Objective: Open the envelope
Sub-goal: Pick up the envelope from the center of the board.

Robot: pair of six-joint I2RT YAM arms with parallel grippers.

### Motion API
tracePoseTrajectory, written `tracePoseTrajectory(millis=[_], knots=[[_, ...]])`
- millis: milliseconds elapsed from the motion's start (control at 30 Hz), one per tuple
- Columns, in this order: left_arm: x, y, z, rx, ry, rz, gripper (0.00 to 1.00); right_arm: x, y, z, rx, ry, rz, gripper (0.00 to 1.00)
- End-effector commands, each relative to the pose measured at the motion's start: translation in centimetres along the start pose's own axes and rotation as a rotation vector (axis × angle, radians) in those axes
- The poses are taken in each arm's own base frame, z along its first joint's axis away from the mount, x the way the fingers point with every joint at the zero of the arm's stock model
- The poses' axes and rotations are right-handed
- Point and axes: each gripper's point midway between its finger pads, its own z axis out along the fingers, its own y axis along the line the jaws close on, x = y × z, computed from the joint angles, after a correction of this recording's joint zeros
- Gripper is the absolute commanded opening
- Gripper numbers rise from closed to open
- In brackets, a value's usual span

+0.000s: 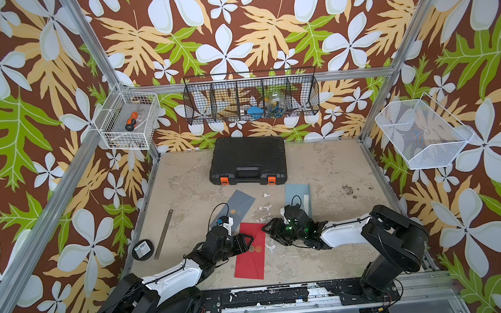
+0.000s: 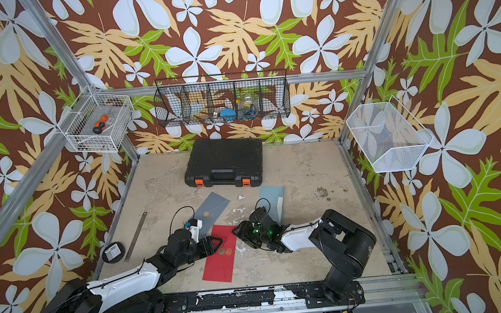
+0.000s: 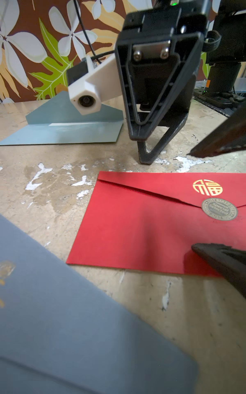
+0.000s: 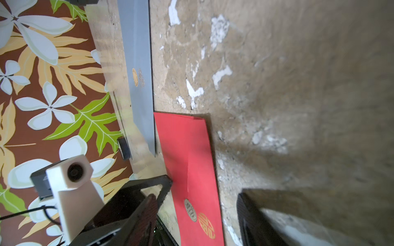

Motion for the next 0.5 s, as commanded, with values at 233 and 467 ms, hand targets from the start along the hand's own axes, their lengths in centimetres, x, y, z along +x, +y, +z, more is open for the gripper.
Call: tracePoseTrajectory(millis=[233, 467], knots=[[-0.5, 1.6, -1.1, -0.095, -0.049, -0.003, 0.72, 0.4, -1.6, 0.5, 0.118, 0.041, -0.082, 0.63], [-0.2, 2.0, -0.7, -0.109, -0.031, -0.011, 0.74, 0.7, -2.2, 0.7, 0.126, 0.058, -0.068, 0.63]])
